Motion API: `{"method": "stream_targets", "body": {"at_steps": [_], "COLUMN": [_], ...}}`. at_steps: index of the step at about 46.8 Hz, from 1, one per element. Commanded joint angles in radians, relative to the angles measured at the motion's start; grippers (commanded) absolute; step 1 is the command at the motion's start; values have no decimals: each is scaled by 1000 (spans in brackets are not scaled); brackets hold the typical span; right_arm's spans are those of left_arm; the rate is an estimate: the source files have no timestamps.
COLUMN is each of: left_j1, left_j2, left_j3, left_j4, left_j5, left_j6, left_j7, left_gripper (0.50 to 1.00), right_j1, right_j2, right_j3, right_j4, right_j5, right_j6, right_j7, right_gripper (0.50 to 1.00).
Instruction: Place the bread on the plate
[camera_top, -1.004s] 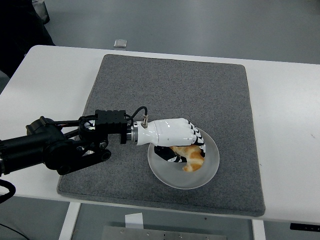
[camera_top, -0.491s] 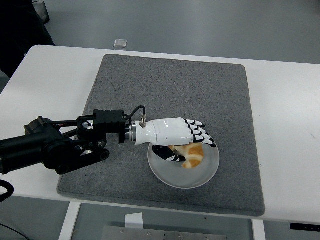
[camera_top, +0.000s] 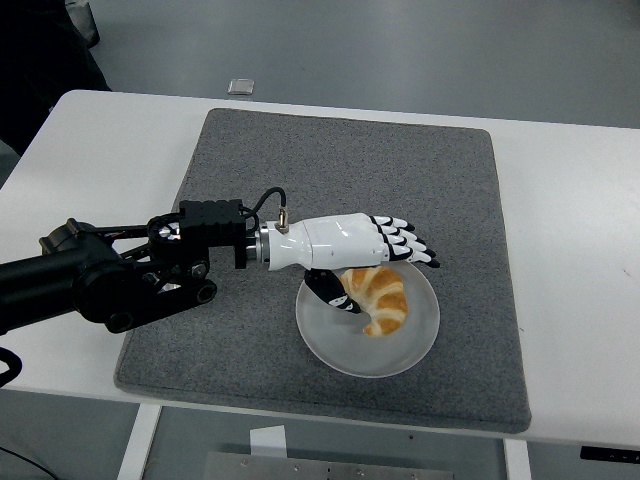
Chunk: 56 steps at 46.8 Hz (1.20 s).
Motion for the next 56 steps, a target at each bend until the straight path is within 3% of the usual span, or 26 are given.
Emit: {"method": "stream_targets", "body": {"at_steps": [1, 10, 19, 43, 50, 56], "left_j1": [-29, -107, -167, -167, -175, -181], "left_j2": [15, 59, 101, 222, 236, 237], "left_j3": [0, -6, -6, -69, -72, -71], "left_j4": [-6, -13, -12, 34, 108, 192], "left_j5": [-68, -293, -500, -806, -927, -1094], "left_j6": [-26, -91, -104, -124, -192, -328], "left_j7": [0, 0, 0, 1, 1, 8], "left_gripper": [1000, 1000, 1000, 1000, 1000, 1000], "right_j1": [0, 0, 0, 0, 0, 0], "right_j2": [0, 0, 0, 0, 0, 0], "right_j3": [0, 0, 0, 0, 0, 0], "right_j4": [0, 0, 0, 0, 0, 0], "right_j5": [0, 0, 0, 0, 0, 0], "right_j6": [0, 0, 0, 0, 0, 0], "right_j7": [0, 0, 0, 0, 0, 0], "right_gripper": [952, 952, 952, 952, 952, 952]}}
